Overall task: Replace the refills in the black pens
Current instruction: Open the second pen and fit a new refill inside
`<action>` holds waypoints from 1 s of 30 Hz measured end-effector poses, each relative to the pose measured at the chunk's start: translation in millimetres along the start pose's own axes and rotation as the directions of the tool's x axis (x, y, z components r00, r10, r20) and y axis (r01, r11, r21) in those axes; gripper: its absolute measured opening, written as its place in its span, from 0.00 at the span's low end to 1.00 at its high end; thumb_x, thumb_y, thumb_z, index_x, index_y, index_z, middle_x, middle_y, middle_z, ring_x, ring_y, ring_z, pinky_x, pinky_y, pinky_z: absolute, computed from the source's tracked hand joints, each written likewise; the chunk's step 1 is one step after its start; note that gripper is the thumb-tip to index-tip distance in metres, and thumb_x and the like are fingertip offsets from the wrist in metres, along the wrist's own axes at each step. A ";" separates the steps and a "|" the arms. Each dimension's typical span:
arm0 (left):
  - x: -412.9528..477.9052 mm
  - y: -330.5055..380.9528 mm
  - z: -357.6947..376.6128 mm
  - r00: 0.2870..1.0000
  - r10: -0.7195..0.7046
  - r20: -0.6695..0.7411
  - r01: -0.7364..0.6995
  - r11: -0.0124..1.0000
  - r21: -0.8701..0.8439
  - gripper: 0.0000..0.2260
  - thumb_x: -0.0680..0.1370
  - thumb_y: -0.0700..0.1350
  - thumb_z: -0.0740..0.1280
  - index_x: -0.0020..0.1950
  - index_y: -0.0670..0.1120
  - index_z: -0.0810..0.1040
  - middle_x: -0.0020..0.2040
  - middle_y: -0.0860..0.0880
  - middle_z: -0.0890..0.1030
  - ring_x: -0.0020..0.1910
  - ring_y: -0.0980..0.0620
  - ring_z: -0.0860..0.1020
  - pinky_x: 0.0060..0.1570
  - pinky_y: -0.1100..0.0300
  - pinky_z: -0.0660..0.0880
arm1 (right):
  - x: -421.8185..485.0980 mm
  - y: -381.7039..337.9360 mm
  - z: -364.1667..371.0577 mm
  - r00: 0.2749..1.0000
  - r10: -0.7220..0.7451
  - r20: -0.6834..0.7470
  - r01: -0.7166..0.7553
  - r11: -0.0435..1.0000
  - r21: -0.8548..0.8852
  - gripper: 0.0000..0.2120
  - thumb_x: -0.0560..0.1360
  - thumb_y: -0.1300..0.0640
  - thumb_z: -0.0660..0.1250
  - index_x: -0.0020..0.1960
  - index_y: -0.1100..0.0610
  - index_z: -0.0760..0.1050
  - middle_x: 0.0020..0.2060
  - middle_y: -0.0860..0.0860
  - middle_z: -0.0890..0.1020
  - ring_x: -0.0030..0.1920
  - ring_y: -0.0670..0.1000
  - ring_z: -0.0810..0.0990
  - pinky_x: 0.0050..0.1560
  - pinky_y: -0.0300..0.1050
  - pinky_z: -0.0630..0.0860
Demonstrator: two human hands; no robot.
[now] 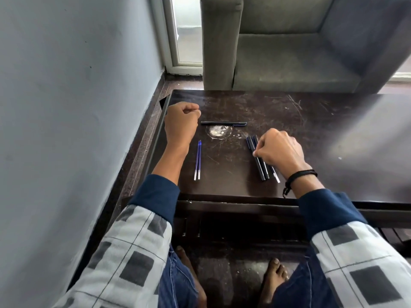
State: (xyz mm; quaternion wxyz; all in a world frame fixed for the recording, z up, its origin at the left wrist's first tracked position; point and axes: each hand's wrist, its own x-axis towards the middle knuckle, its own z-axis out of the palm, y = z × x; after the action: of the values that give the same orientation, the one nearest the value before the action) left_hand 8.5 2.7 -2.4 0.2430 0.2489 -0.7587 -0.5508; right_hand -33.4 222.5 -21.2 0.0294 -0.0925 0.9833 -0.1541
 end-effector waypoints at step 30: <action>-3.1 -8.3 21.9 0.972 -0.070 0.222 0.057 0.996 0.065 0.06 0.73 0.42 0.74 0.39 0.53 0.84 0.39 0.53 0.85 0.37 0.56 0.83 0.53 0.51 0.82 | -2.6 -42.3 19.9 0.990 -0.068 0.127 0.032 0.962 0.272 0.11 0.74 0.56 0.71 0.56 0.52 0.81 0.49 0.52 0.85 0.51 0.56 0.84 0.51 0.46 0.78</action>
State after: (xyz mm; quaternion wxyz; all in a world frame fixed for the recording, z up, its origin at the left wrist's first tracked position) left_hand -2.3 18.2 -16.7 0.1306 0.2164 -0.7886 -0.5605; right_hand -21.8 177.5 -27.1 0.1042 -0.1226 0.9462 -0.2806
